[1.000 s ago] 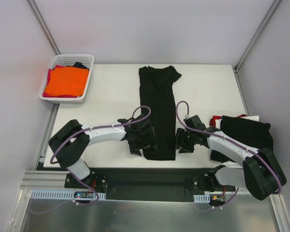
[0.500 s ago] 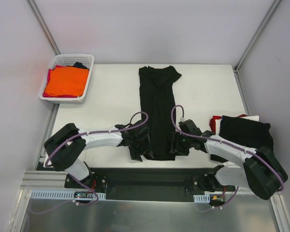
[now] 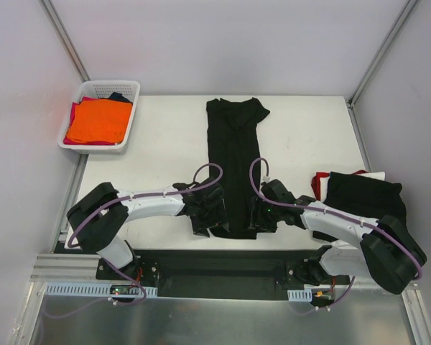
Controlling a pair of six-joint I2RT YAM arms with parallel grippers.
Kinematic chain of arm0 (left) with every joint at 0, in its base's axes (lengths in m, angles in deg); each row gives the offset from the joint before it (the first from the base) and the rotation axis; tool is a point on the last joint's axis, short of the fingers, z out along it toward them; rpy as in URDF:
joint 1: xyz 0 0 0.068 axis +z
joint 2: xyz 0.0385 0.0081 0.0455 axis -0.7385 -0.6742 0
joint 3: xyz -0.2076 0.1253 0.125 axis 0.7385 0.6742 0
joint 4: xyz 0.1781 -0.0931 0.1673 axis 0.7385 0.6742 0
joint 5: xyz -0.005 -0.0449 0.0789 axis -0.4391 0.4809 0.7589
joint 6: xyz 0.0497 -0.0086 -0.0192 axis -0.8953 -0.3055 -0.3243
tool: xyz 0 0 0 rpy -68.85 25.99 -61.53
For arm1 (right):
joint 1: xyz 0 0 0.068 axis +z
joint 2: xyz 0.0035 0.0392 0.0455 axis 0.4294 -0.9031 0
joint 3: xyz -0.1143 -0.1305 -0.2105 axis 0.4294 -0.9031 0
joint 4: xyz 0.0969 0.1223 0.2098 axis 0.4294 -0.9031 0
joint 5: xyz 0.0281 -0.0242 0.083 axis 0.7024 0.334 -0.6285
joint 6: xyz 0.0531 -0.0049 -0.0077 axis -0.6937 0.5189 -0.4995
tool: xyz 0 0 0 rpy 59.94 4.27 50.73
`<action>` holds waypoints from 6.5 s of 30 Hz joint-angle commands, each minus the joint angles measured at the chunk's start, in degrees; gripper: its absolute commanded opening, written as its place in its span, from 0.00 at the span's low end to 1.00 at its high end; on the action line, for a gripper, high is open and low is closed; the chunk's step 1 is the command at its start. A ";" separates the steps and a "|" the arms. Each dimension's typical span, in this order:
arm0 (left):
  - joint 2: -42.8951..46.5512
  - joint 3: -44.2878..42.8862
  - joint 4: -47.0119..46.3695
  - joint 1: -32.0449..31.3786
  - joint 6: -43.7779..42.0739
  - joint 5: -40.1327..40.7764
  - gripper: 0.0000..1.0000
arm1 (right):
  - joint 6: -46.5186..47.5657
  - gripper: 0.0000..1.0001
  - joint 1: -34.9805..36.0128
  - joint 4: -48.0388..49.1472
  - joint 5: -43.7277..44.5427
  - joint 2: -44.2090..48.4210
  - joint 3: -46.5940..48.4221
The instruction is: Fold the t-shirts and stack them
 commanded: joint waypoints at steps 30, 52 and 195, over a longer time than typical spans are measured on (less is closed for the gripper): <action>-6.58 -7.14 8.56 0.23 -3.77 9.64 0.13 | -0.47 0.12 0.92 -4.22 3.85 2.26 -4.43; -3.67 -21.46 15.50 -1.44 -6.40 11.04 0.02 | 2.51 0.02 2.06 -17.13 7.19 3.57 14.90; -51.75 -83.16 32.91 30.02 -32.24 2.43 0.19 | 23.96 0.15 -26.41 -18.62 -6.96 -52.67 66.66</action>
